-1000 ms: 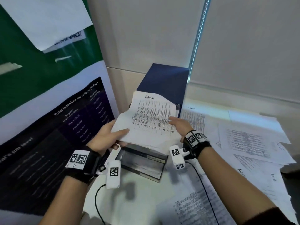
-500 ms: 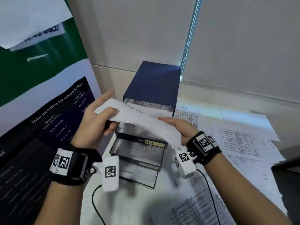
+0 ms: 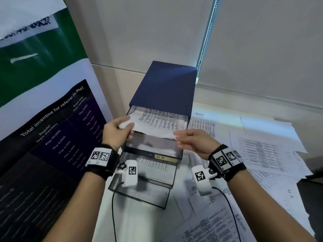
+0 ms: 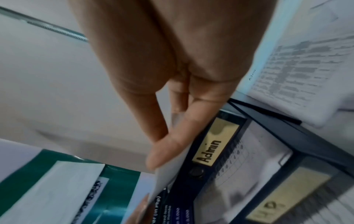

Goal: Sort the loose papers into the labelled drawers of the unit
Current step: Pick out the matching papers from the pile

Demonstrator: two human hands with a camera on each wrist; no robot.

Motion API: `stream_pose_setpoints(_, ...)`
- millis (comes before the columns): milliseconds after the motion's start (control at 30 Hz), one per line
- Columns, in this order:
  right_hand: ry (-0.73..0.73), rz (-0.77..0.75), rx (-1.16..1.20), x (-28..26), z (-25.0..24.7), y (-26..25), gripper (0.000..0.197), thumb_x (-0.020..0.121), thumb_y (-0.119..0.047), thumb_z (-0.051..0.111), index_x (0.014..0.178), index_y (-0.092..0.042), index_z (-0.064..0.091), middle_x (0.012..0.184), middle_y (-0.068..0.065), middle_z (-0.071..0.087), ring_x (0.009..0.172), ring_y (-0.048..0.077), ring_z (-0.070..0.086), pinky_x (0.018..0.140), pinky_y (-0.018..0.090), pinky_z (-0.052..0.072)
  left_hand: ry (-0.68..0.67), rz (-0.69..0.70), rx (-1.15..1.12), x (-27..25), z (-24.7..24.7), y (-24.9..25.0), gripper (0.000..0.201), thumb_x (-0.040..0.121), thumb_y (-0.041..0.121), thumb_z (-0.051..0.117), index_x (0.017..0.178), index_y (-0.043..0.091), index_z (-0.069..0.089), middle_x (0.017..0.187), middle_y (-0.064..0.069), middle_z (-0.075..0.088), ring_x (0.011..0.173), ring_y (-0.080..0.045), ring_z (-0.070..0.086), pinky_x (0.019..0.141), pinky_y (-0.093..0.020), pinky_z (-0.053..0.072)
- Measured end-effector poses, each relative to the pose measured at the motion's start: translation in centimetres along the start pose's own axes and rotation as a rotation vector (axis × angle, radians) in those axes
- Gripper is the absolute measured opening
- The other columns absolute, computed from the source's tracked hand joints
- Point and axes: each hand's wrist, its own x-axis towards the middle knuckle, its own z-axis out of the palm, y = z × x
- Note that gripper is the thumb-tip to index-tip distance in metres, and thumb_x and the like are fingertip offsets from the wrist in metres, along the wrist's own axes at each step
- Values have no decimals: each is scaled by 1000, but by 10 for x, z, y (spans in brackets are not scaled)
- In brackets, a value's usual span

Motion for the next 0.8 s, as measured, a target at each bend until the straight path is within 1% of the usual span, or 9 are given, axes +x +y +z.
stream_pose_setpoints(100,140,-60,37,28,0,-8,12,87,9,63,98,6,67,101,16,69,81,19,72,71,21,59,96,127,192,12,15,-2,35,80,39,78,113,30,71,96,-3,74,80,-11,73,85,-26,58)
stream_pose_setpoints(167,176,-67,48,46,0,-14,11,87,10,63,97,8,67,99,18,69,83,21,72,72,22,60,138,316,408,15,26,-1,26,82,35,76,107,27,70,125,-7,55,93,-9,64,98,-17,48)
stream_pose_setpoints(200,190,-69,41,54,1,-17,13,87,10,62,100,10,66,99,18,68,83,21,72,73,23,60,132,408,529,16,33,0,23,86,31,74,107,22,72,131,-11,48,103,-15,60,104,-22,44)
stream_pose_setpoints(267,206,-70,-10,66,4,-22,26,88,10,60,114,14,61,100,18,66,86,22,69,80,29,60,46,493,792,16,47,-3,25,94,36,62,109,22,75,137,-12,52,122,-28,52,110,-42,38)
stream_pose_setpoints(400,74,-32,1,57,-2,-25,33,91,6,59,124,7,57,113,23,63,103,29,65,90,35,57,-108,410,1130,21,65,-16,48,103,46,33,105,24,75,119,-3,70,117,-30,55,110,-49,24)
stream_pose_setpoints(533,83,-75,70,12,-63,2,26,95,-3,58,120,0,62,108,20,70,100,28,70,91,34,56,-92,412,1029,15,76,-10,46,101,44,34,113,23,73,125,-10,64,120,-35,53,114,-52,21)
stream_pose_setpoints(633,370,46,-75,-28,-145,68,23,95,-8,60,117,-3,65,108,19,70,94,29,70,90,39,57,-48,682,677,-27,102,4,32,97,35,47,111,20,72,114,-9,60,113,-28,52,102,-42,32)
stream_pose_setpoints(733,595,395,-665,-71,-215,141,37,82,-18,76,117,-8,69,105,11,70,98,28,66,95,40,54,-305,901,436,-91,147,1,16,96,20,59,104,17,73,103,-2,60,101,-16,51,89,-31,37)
stream_pose_setpoints(800,562,639,-916,-99,-234,179,53,76,-32,83,121,-11,67,119,9,68,111,27,63,98,34,51,-599,819,467,-127,180,-26,18,97,23,57,107,18,71,100,1,62,97,-15,54,87,-31,42)
